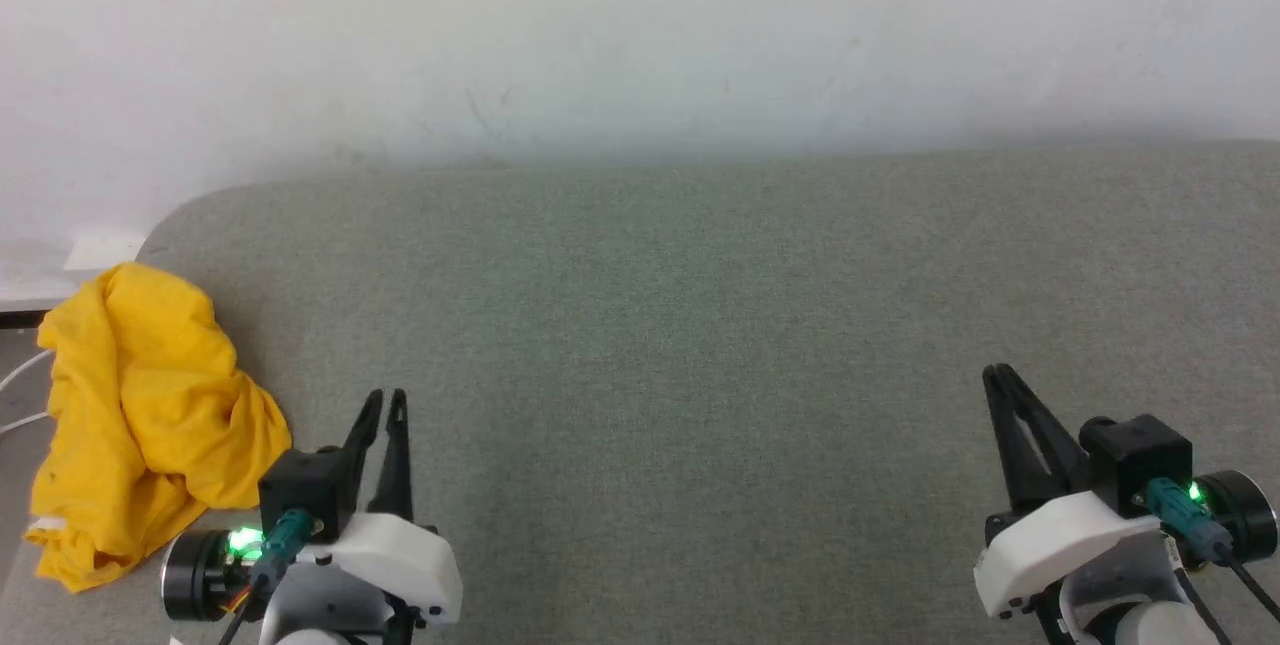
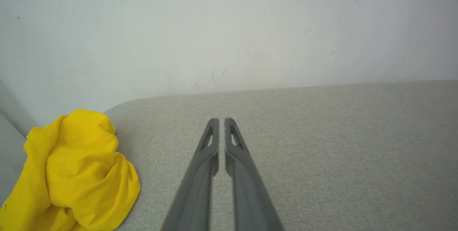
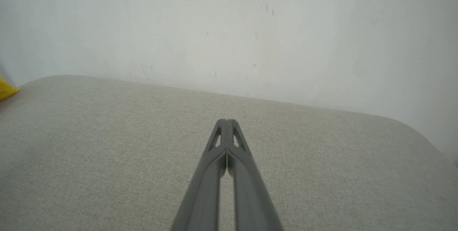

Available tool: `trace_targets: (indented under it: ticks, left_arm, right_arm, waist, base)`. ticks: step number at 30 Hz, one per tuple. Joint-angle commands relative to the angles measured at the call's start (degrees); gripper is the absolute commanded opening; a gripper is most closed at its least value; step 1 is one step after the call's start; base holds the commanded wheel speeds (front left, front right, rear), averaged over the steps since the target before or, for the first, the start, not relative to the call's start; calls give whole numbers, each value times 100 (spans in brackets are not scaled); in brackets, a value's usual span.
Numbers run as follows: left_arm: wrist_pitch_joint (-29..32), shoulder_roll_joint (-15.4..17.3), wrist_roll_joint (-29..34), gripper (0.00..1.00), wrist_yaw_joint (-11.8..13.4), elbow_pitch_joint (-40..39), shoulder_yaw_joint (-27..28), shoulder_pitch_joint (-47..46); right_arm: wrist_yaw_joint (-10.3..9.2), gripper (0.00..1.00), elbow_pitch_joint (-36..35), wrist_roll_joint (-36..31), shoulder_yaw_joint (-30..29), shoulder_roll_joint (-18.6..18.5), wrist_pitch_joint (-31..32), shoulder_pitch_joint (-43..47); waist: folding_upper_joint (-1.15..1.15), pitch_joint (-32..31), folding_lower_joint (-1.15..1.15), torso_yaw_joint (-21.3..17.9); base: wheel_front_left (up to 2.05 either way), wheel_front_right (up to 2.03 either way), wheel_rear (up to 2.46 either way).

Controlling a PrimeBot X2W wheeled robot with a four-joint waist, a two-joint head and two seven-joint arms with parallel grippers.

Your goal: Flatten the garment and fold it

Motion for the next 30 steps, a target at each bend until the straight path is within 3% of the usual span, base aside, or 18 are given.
trace_targets:
  ticks: [1,19,30]
  left_arm:
    - [-10,0,-6,100,-2,4,-6,-6]
    - [-226,-2,-222,100,42,64,-143,-105]
    - [-358,-3,-352,100,89,44,-133,-144]
  right_arm:
    - [0,100,1,5,-3,1,-9,-1]
    - [-2,100,0,228,-96,5,-223,31]
    - [-3,100,-67,328,-148,7,-339,48]
  waist:
    - [0,1,0,-1]
    - [0,-21,0,70]
    - [0,1,0,376]
  base:
    - [0,0,0]
    - [0,0,0]
    - [0,0,0]
